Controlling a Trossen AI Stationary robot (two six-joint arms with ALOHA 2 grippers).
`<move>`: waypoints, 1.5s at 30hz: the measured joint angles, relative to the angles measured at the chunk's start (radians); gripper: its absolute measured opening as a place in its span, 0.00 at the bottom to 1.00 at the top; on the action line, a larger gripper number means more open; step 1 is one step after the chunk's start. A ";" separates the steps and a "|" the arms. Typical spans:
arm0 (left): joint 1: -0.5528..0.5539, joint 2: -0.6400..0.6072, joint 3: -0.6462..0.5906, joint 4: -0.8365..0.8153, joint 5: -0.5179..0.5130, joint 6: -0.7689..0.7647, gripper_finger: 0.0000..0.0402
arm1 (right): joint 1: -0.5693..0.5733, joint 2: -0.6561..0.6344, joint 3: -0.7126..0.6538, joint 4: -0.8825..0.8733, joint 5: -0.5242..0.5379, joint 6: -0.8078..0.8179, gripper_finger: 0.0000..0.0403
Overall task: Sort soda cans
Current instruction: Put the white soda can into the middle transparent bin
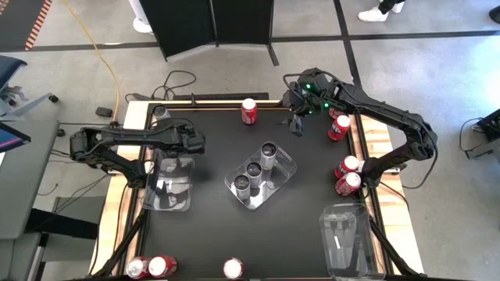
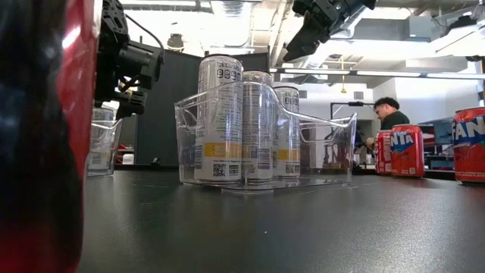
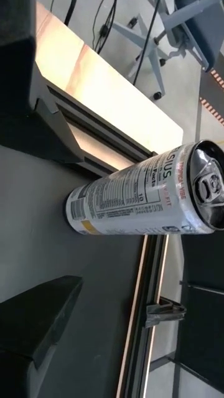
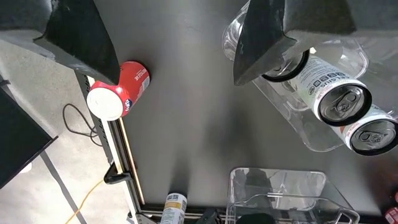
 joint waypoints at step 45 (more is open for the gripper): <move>0.203 0.000 0.000 0.108 -0.001 0.188 0.77 | 0.000 0.000 0.000 -0.013 0.000 -0.003 0.82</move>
